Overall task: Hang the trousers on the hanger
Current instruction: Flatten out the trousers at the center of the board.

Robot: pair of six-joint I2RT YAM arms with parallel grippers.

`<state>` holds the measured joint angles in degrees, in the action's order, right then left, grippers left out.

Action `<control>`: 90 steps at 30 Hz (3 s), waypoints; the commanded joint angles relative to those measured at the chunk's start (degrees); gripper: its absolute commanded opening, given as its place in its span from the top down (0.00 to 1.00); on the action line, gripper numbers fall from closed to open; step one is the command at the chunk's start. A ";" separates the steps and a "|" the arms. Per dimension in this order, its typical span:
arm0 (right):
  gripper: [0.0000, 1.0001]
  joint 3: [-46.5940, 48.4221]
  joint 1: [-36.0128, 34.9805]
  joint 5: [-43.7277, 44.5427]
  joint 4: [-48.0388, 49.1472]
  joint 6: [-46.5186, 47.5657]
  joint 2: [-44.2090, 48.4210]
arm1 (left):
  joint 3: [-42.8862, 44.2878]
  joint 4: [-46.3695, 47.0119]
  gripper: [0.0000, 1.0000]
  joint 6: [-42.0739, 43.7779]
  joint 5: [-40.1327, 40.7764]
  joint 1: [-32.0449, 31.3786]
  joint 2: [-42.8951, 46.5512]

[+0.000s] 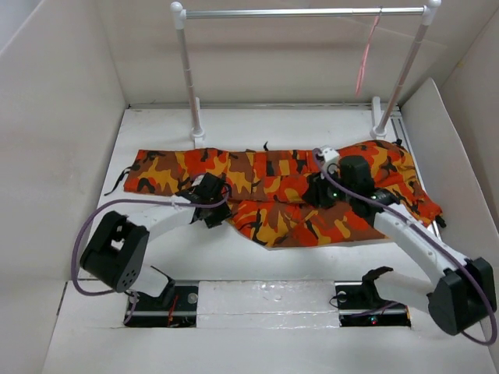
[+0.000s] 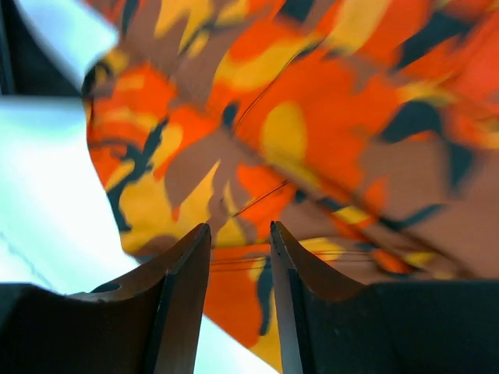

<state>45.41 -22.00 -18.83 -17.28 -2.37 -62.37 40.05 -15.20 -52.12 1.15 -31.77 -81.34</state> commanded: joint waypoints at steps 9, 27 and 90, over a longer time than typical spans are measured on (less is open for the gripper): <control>0.58 4.86 -1.92 3.80 4.18 3.51 -24.35 | 2.31 0.80 1.00 -4.04 2.11 -0.84 1.96; 0.58 14.36 6.79 0.99 7.70 2.46 -40.19 | 47.65 -49.47 1.00 -3.97 2.09 -17.19 9.10; 0.77 59.45 -36.45 14.61 -11.73 8.79 -62.97 | 14.42 3.43 0.47 12.74 -11.79 52.16 -19.11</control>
<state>101.75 -58.57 -6.07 -28.93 7.60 -127.26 53.56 -13.21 -42.87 -17.32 19.51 -96.47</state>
